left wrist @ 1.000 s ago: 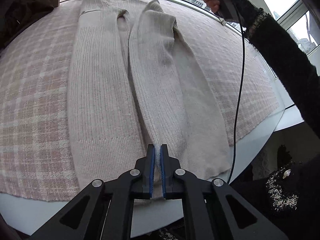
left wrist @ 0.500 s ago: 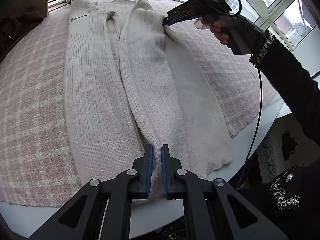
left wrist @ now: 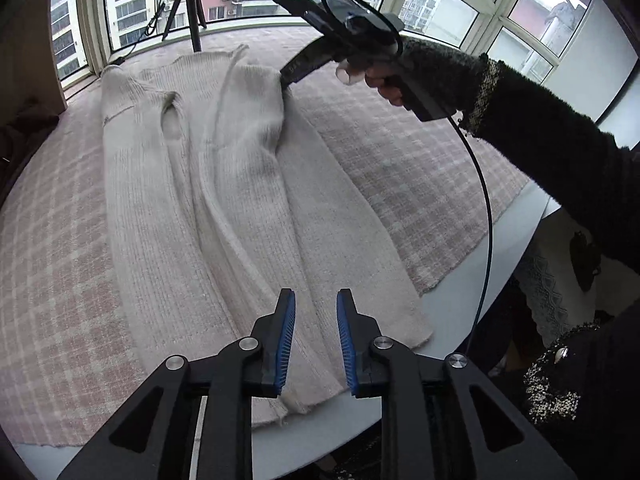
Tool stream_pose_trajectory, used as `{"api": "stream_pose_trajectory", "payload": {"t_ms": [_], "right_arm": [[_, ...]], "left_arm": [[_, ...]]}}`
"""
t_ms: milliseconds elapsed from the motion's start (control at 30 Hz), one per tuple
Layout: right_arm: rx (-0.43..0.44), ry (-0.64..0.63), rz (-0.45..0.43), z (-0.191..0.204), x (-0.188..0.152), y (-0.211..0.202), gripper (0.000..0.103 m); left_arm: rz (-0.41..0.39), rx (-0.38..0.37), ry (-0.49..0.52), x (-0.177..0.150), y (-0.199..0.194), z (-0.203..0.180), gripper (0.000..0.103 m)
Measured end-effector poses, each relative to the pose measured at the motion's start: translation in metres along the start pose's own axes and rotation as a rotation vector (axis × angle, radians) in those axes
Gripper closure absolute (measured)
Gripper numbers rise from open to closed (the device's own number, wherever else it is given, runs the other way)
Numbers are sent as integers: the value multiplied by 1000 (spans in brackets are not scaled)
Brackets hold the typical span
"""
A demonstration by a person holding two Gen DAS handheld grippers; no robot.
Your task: Fold clothes
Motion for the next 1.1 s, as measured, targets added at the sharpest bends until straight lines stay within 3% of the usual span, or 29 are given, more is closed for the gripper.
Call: {"api": "stream_pose_trajectory", "payload": {"t_ms": [167, 333, 467, 600, 733, 833, 933, 967, 1100], "right_arm": [[55, 84, 33, -7, -7, 17, 81], [87, 111, 22, -13, -6, 14, 80], [89, 88, -13, -12, -3, 10, 80], [167, 145, -8, -19, -2, 9, 93], [231, 200, -34, -30, -8, -13, 93], [241, 224, -35, -34, -5, -14, 93], [200, 193, 21, -32, -7, 10, 93], [193, 187, 20, -32, -7, 13, 94], [200, 198, 44, -37, -13, 12, 76]], "left_arm": [[57, -66, 84, 4, 32, -17, 75], [190, 49, 125, -13, 84, -3, 75], [154, -31, 89, -6, 72, -8, 100], [110, -122, 53, 3, 56, -17, 100], [66, -213, 17, 12, 40, -24, 100], [105, -180, 72, 3, 65, -38, 99], [222, -266, 40, -15, 99, -50, 92], [221, -274, 30, -16, 97, -50, 93], [126, -251, 30, -18, 65, -34, 67]]}}
Point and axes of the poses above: each gripper's, at about its wrist camera, not at the fingertips, and y roughly the way its jaws point, z to its left, x to its top, the point moved 7 cm from there along y, roughly the way its jaws point, and after that the axes turned 2 degrees about y, right-handed, at the moved point
